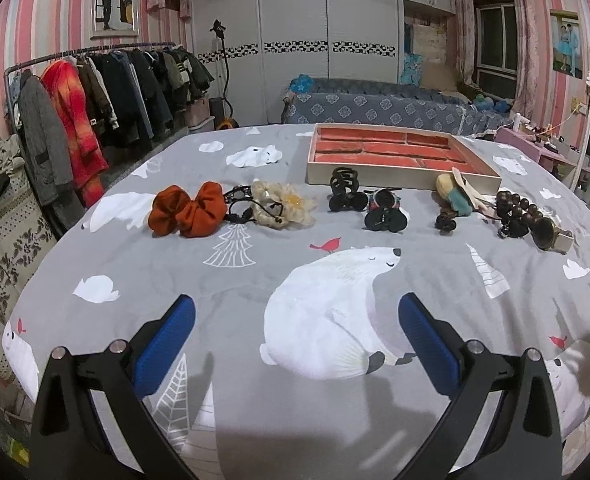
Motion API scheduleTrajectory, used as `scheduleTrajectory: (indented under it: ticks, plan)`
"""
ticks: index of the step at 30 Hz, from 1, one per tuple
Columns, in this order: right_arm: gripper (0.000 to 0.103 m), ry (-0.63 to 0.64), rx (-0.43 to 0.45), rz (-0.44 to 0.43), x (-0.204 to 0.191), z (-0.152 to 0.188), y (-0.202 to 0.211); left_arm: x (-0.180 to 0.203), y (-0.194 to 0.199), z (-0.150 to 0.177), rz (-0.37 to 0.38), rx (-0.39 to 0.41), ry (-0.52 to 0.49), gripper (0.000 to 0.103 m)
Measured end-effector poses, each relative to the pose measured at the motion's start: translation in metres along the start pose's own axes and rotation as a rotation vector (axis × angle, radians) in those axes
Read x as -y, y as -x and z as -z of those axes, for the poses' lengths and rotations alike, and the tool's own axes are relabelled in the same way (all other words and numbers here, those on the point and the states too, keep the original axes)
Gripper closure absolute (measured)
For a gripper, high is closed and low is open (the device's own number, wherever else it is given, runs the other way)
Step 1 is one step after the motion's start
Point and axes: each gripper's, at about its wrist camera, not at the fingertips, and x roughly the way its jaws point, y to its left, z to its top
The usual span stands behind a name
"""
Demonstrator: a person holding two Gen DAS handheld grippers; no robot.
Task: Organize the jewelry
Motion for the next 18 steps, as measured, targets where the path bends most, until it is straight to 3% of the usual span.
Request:
scheduleTrajectory:
  ticks: [8, 11, 18]
  plan:
    - [0.004, -0.002, -0.01, -0.004, 0.001, 0.001, 0.0, 0.001, -0.003, -0.003, 0.011, -0.003, 0.018, 0.004]
    - [0.004, -0.038, -0.043, -0.036, 0.008, -0.002, -0.008, 0.007, -0.013, -0.011, 0.025, -0.023, 0.024, 0.004]
    - [0.004, -0.045, -0.098, -0.004, 0.022, -0.015, -0.045, 0.037, -0.052, -0.036, 0.068, -0.081, 0.0, 0.004]
